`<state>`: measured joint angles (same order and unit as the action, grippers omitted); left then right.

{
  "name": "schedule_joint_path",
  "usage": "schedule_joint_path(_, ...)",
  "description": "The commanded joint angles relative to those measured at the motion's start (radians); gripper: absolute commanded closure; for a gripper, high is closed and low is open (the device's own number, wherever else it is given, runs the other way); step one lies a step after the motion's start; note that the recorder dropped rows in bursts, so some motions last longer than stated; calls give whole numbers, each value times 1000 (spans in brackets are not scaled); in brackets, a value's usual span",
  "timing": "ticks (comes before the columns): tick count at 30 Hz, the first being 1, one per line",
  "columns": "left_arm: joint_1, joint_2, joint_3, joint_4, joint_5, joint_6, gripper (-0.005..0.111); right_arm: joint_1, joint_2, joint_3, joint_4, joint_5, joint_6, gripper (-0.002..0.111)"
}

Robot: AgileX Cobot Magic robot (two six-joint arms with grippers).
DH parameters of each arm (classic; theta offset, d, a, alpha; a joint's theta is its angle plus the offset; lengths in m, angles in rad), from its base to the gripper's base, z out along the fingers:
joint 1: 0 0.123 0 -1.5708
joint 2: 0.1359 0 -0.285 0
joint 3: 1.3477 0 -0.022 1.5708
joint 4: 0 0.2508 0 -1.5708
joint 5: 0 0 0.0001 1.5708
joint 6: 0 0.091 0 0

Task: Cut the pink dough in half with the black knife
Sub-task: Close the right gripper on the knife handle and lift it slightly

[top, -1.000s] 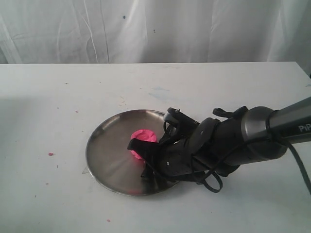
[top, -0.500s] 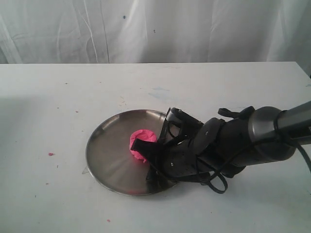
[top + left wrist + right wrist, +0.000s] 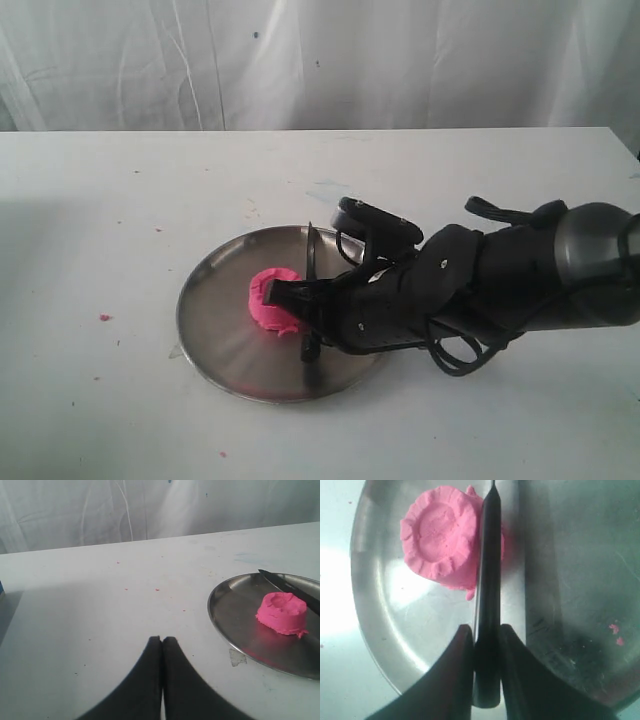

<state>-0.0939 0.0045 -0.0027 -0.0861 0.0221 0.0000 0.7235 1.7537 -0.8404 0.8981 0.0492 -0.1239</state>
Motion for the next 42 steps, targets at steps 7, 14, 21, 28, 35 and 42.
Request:
schedule_joint_path(7,1,-5,3,-2,0,0,107,-67,-21,7,-112,104,-60,108)
schedule_joint_path(14,1,-5,3,-2,0,0,107,-93,-54,4,-325,222,-60,108)
schedule_joint_path(21,1,-5,3,-2,0,0,107,-96,-55,-2,-536,312,-60,108)
schedule_joint_path(28,1,-5,3,-2,0,0,107,-96,-53,-21,-551,327,-60,108)
schedule_joint_path(35,1,-5,3,-2,0,0,107,-96,-47,-36,-551,351,-60,103)
schedule_joint_path(42,1,-5,3,-2,0,0,107,-96,-10,-36,-535,362,-60,81)
